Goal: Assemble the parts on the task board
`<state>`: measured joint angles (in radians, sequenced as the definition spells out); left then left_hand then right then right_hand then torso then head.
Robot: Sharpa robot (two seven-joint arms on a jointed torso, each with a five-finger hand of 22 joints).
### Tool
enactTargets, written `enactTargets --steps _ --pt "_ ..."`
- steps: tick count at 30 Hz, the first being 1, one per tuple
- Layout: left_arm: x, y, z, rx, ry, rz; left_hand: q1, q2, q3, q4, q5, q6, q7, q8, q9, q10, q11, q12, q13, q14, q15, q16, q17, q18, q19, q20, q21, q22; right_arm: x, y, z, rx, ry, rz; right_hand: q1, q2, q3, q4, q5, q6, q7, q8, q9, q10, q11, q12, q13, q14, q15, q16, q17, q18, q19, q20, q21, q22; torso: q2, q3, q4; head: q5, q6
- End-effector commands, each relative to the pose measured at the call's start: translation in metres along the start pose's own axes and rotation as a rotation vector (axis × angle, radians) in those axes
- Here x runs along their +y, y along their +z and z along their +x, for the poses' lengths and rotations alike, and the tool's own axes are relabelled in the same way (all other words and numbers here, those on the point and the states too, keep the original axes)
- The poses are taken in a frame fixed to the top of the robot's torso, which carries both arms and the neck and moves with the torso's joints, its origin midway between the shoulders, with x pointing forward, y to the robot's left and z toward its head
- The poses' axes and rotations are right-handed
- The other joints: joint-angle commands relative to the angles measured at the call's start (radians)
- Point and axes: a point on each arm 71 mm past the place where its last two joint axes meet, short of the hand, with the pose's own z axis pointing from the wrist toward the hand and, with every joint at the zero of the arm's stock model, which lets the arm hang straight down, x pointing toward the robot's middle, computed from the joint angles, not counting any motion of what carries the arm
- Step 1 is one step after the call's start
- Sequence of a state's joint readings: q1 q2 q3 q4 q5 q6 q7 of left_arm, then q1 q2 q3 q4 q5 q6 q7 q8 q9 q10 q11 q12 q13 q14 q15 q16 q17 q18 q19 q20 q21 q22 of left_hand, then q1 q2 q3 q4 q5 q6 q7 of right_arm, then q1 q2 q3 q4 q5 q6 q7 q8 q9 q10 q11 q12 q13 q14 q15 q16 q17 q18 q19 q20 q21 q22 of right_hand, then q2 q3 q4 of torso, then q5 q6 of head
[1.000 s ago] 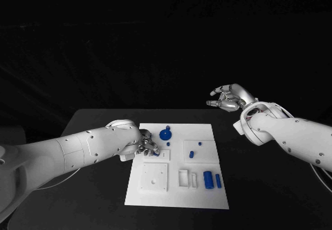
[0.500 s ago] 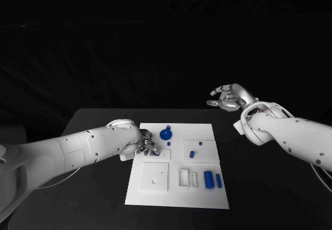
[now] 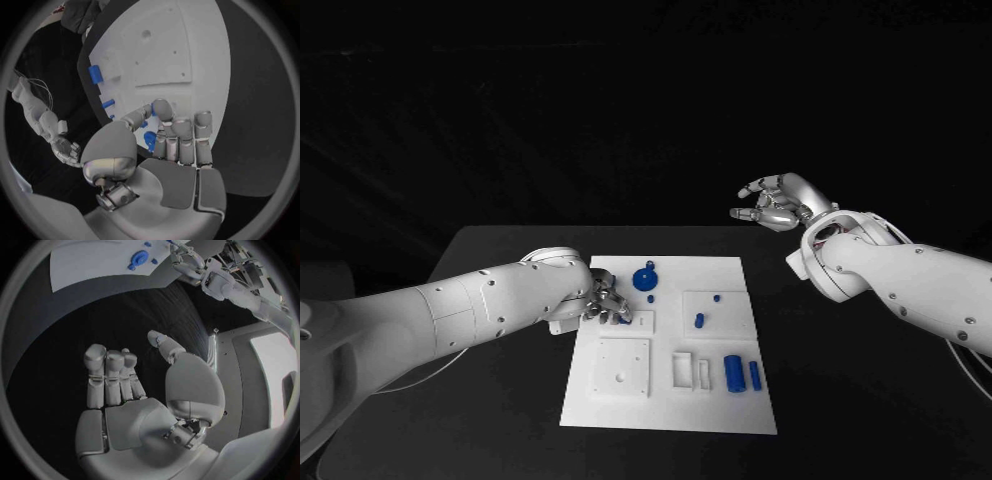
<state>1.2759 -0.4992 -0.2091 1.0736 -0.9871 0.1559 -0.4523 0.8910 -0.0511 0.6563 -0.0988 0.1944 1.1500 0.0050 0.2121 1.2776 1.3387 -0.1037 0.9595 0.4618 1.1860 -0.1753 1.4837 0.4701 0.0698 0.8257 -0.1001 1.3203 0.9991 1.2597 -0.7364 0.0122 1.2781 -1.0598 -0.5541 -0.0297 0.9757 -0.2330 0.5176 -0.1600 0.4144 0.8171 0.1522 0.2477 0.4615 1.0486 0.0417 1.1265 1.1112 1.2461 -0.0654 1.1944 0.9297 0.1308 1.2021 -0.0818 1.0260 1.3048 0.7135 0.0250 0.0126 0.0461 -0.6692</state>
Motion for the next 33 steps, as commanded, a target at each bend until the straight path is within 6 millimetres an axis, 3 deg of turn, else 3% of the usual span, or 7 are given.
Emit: enactTargets --steps 1,33 --pt "0.0005 0.0006 0.0029 0.031 -0.008 0.000 0.041 0.027 0.133 -0.138 0.069 0.008 -0.001 0.002 0.002 0.004 -0.003 0.005 -0.001 0.028 -0.035 0.006 0.002 0.009 0.007 -0.170 0.004 -0.002 0.0012 -0.0001 0.0012 0.011 -0.002 -0.009 -0.003 0.006 -0.008 0.001 0.004 0.005 0.005 0.002 -0.001 -0.012 0.001 0.006 -0.002 0.005 -0.002 -0.005 -0.001 0.131 0.006 -0.004 -0.006 0.001 0.000 -0.0001 -0.0004 0.000 0.000" --pt "-0.0044 0.0017 0.0032 0.023 -0.020 0.008 0.029 0.032 0.128 -0.135 0.076 0.014 -0.001 -0.006 -0.002 0.006 -0.002 0.005 -0.002 0.028 -0.035 0.006 0.002 0.008 0.008 -0.169 0.006 -0.006 0.0011 0.0001 0.0026 0.013 -0.002 -0.009 -0.003 0.006 -0.008 0.001 0.004 0.005 0.005 0.002 -0.001 -0.012 0.002 0.007 -0.003 0.005 -0.002 -0.005 -0.001 0.131 0.007 -0.004 -0.007 0.002 0.000 0.0006 -0.0005 0.000 0.000"
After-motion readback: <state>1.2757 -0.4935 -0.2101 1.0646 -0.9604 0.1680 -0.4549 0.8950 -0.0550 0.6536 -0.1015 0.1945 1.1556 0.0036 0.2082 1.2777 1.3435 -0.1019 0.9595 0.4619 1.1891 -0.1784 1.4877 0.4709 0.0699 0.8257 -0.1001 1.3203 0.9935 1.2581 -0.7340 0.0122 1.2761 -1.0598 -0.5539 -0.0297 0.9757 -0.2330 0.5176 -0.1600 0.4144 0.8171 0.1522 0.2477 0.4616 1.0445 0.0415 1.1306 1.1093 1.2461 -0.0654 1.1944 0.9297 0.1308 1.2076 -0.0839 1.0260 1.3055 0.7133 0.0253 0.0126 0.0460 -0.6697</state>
